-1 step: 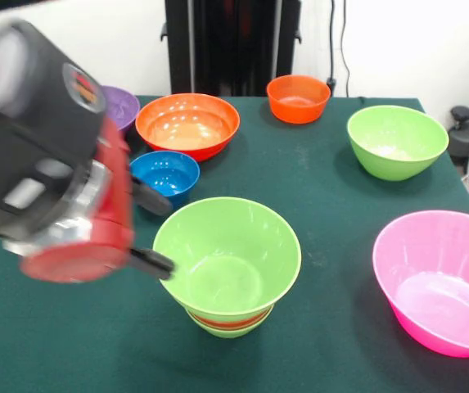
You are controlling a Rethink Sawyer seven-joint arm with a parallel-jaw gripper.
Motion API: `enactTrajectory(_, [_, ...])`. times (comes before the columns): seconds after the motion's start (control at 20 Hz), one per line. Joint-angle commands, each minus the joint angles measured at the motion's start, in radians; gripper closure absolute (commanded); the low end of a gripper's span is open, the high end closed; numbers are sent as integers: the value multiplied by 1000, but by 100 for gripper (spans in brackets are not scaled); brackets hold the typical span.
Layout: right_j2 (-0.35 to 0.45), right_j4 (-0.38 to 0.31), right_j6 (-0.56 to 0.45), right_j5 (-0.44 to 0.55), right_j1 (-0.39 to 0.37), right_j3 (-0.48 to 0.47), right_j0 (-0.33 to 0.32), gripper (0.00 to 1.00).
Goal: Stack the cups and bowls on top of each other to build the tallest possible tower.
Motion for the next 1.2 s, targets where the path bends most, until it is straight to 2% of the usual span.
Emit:
enactTrajectory(0.05, [-208,-23,-457,2,-42,-103,-35,0])
enactTrajectory(0.1, [-210,-22,-492,-15,-40,-103,-40,0])
enactTrajectory(0.25, [-216,-36,-493,-48,-40,-101,-48,0])
enactTrajectory(0.3, [-218,-42,-467,-81,-40,-100,-54,0])
enactTrajectory(0.55, [-225,-71,-507,-209,-37,-94,-71,0])
enactTrajectory(0.7, [-223,-76,-456,-316,-30,-94,-76,0])
enactTrajectory(0.95, [-214,-102,-415,-354,-29,-95,-69,0])
enactTrajectory(1.1, [-202,-80,-402,-404,-25,-102,-60,0])
enactTrajectory(1.2, [-186,-49,-356,-455,-18,-113,-56,0])
